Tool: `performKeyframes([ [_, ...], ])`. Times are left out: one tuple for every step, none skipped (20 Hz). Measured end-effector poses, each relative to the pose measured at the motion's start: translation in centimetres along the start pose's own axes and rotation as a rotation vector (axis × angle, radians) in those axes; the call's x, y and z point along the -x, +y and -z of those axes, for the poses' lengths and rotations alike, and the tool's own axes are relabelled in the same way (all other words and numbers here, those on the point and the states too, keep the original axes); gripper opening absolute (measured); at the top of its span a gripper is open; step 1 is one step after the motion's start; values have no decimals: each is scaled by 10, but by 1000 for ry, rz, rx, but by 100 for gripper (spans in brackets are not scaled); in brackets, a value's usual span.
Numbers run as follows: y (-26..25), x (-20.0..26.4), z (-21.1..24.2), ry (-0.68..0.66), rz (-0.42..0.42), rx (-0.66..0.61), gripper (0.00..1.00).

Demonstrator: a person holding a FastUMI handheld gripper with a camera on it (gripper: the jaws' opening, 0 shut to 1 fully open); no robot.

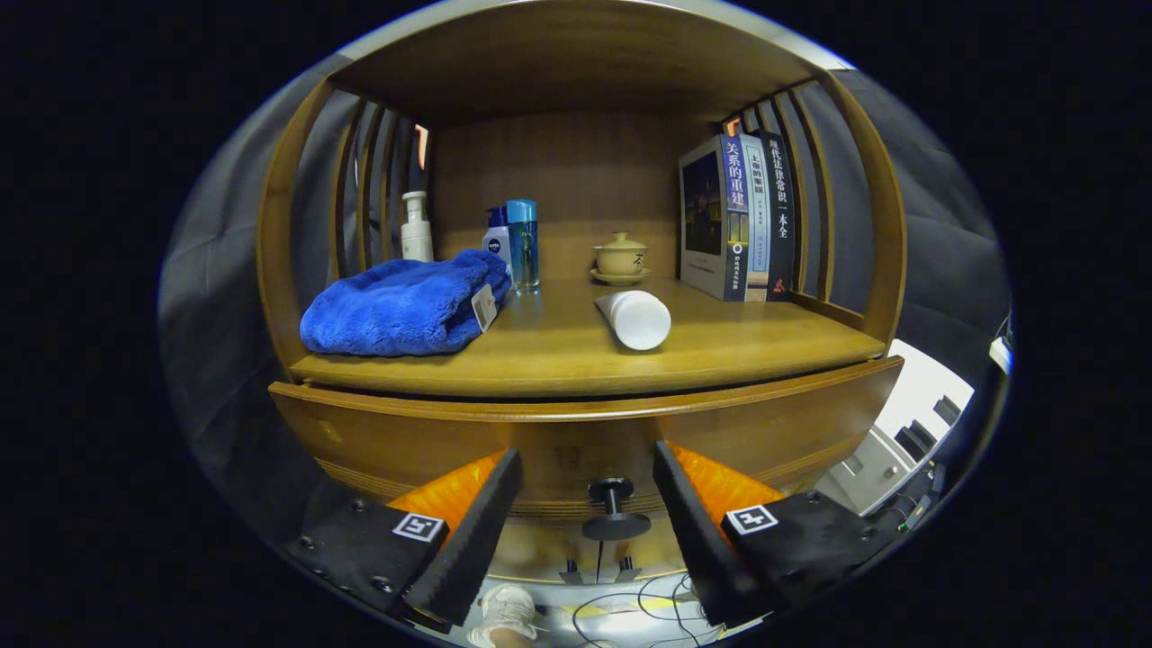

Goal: Pull open the drawer, take out the items inside it, and place them on the countertop above the cabinet.

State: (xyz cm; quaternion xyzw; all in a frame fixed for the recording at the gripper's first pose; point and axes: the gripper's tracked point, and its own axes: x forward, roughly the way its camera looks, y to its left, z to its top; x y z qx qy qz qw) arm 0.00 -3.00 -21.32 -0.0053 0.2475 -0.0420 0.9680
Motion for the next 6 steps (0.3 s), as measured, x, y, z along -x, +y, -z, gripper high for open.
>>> performKeyframes([
  [3,-7,-1,4,0,-1,98],
  [3,-9,-1,1,4,-5,98],
  [3,-6,-2,1,4,-8,98],
  [3,-6,0,4,-1,-12,98],
  [3,-7,-1,-5,0,-17,99],
  [3,-7,-1,-5,-2,-15,98],
])
